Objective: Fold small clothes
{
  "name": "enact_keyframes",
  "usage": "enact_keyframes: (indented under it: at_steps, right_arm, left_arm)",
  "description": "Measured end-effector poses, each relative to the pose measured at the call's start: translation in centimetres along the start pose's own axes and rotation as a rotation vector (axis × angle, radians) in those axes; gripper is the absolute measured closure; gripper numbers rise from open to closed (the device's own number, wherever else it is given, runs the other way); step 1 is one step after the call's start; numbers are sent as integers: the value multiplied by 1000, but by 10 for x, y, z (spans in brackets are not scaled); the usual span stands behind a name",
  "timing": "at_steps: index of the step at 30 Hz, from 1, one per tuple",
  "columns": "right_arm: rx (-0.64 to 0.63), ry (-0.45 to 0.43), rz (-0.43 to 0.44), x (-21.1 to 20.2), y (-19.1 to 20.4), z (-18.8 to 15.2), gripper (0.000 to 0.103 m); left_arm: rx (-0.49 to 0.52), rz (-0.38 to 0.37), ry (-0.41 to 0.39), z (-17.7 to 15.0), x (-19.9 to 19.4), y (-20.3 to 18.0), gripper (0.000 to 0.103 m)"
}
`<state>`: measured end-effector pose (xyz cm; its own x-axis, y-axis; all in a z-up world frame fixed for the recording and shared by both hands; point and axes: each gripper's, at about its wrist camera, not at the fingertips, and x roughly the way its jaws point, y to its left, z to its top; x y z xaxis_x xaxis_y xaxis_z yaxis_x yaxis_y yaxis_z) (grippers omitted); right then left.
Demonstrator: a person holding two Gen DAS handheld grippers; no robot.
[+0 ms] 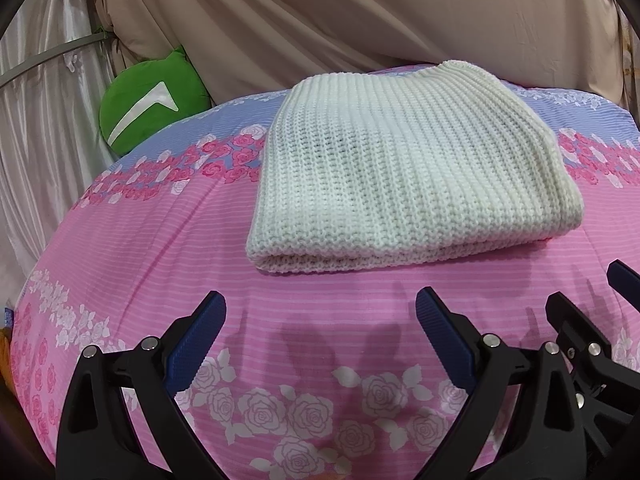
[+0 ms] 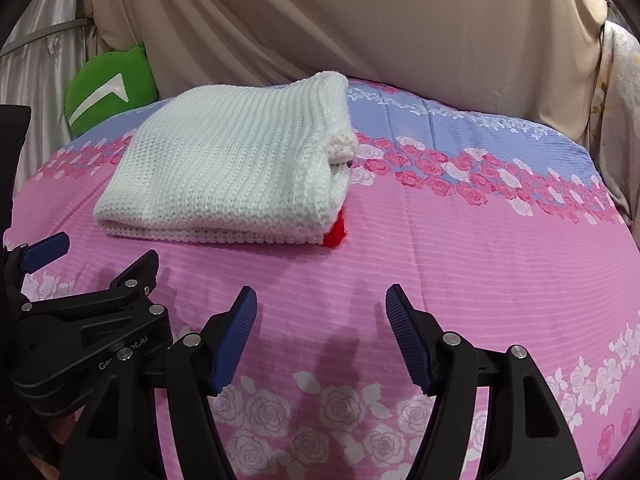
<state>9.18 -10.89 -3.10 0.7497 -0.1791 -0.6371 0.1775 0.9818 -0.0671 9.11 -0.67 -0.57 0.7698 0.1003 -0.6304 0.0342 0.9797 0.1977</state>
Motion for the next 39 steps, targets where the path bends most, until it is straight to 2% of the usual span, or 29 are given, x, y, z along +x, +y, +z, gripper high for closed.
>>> enact_keyframes:
  at_steps: [39]
  right_arm:
    - [-6,-15,-22,-5,3,0,38]
  left_arm:
    - [0,11,-11,1,-4,0,11]
